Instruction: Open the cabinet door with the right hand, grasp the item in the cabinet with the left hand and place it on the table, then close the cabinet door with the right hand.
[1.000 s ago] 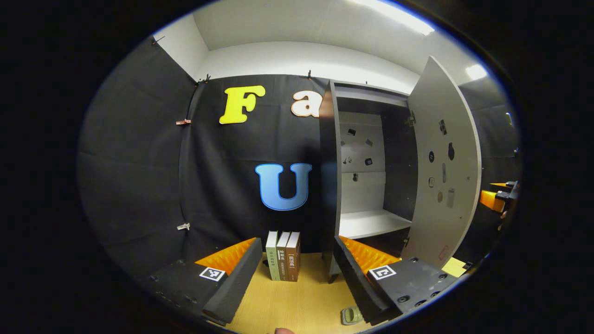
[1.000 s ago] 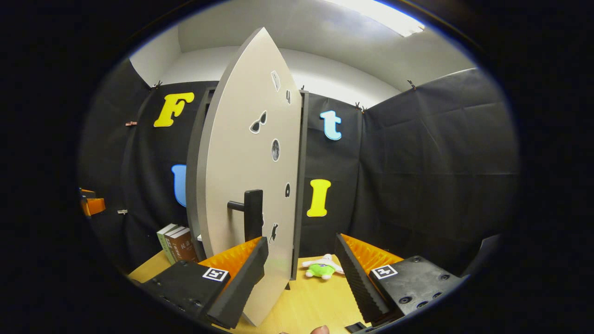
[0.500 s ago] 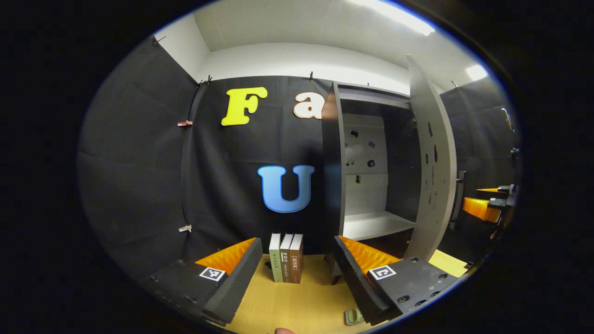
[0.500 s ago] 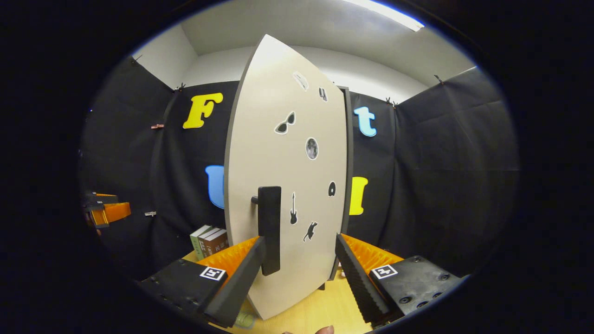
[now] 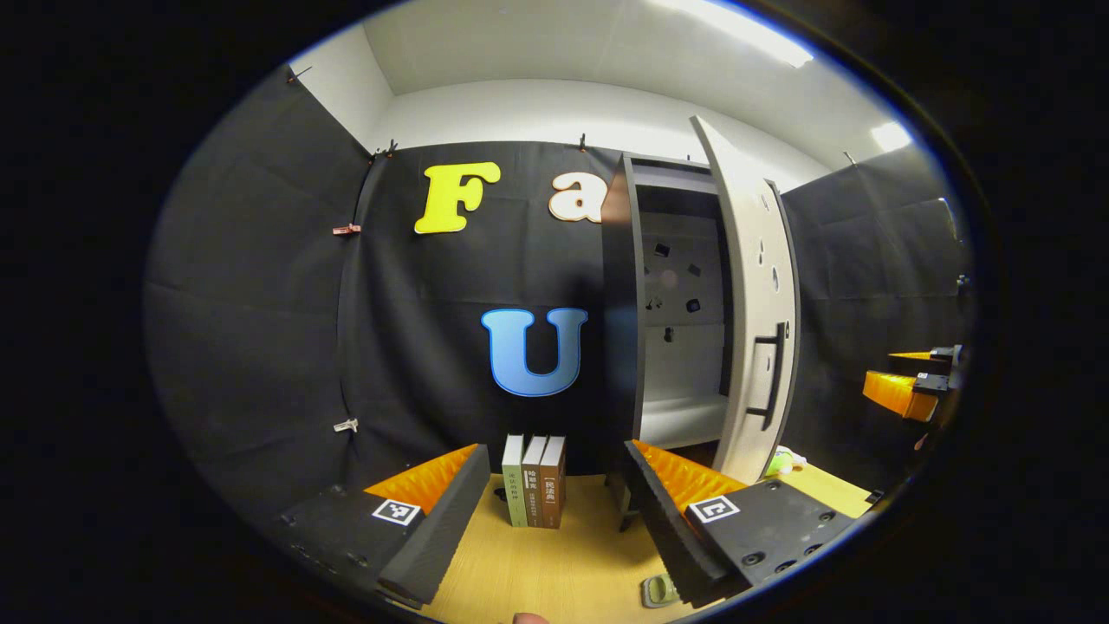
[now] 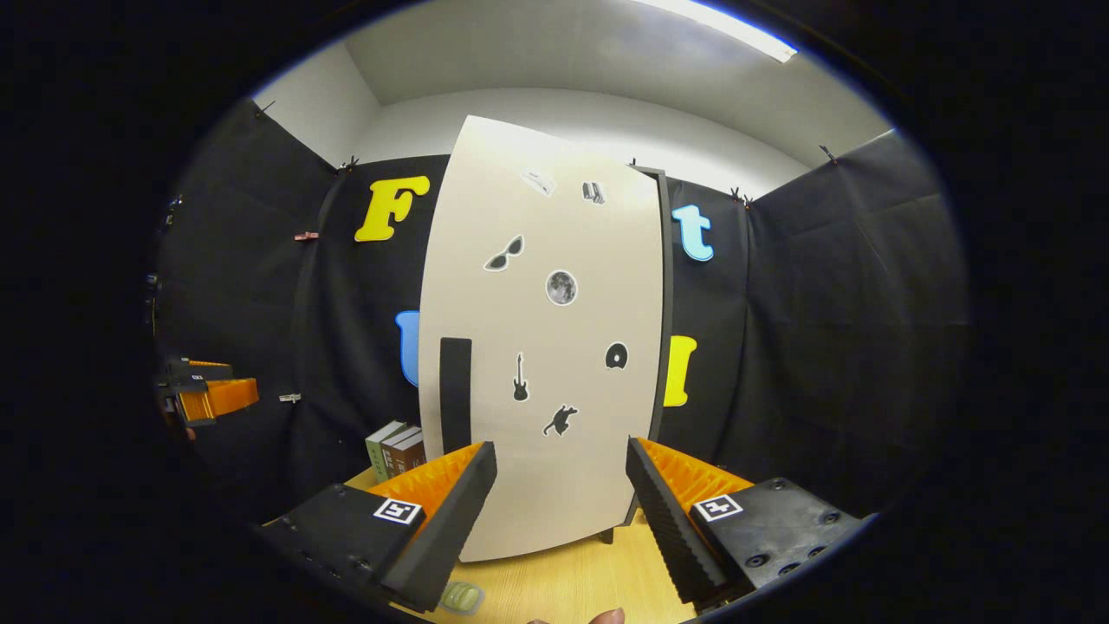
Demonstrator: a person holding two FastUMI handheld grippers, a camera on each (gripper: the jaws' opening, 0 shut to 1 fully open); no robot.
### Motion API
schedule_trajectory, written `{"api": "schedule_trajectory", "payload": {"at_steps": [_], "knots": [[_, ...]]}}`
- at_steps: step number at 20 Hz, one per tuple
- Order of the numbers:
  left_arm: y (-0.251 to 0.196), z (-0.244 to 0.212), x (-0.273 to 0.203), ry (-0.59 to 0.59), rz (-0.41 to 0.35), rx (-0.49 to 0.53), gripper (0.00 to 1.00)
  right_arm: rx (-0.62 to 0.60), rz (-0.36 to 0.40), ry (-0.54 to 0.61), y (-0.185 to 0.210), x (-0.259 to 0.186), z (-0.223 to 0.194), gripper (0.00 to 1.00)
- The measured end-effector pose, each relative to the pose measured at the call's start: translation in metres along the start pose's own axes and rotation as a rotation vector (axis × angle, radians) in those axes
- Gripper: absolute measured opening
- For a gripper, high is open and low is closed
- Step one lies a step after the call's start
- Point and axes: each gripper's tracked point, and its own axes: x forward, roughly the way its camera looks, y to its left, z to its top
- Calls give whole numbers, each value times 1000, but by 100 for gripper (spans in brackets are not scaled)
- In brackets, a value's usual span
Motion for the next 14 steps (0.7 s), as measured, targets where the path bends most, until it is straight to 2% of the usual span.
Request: {"api": "schedule_trajectory", "payload": {"at_steps": [14], "knots": [[-9, 3, -10, -3, 4, 10, 96, -5, -7, -6, -3, -12, 6, 98]]}}
